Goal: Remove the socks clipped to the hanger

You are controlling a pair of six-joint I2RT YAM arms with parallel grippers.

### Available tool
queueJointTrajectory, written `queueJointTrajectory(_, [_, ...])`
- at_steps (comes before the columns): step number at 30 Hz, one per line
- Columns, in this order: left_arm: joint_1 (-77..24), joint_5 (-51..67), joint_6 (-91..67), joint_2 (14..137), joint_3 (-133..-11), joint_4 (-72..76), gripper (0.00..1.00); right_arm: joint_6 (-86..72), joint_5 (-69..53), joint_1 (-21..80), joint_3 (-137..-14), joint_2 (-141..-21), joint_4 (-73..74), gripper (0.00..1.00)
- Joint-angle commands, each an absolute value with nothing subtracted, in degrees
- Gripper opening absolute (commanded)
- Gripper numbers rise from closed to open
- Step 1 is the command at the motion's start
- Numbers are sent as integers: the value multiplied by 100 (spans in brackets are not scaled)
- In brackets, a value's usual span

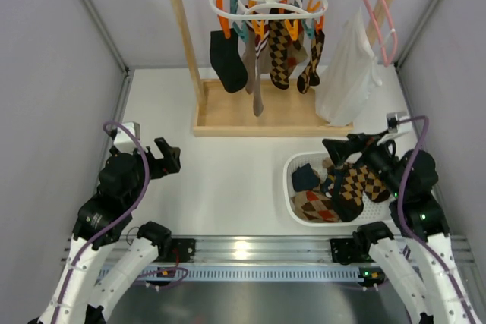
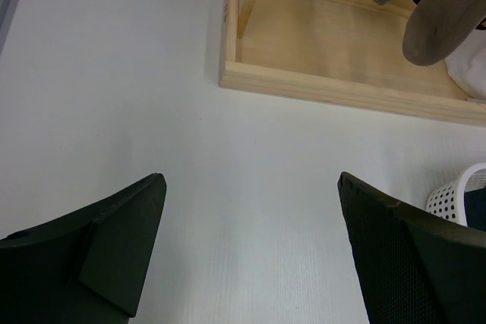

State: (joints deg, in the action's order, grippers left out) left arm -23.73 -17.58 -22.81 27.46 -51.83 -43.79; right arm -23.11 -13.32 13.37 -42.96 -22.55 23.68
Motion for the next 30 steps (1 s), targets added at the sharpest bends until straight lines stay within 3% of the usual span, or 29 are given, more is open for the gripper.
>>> queueJointTrajectory(1, [-2408, -1793, -2338, 2707, -5133, -4148, 98, -3049, -2380, 1292, -4140, -3282, 207, 99])
queueJointTrajectory(4, [-2408, -1714, -2329, 2768, -5124, -4131, 98, -2946, -2374, 1527, -4323, -4241, -324, 99])
queueJointTrajectory(16, [-2505, -1679, -2338, 2979, -5106, -4131, 98, -1178, 2353, 5033, -6362, -7144, -421, 99])
queueJointTrajectory(23, [-2558, -1705, -2347, 3164, -5098, -4140, 98, -721, 3434, 5537, -8696, -9024, 165, 99])
queueJointTrajectory(30, [-2628, -1670, -2347, 3217, -5098, -4140, 98, -273, 4517, 5687, -10150, -10474, 62, 99])
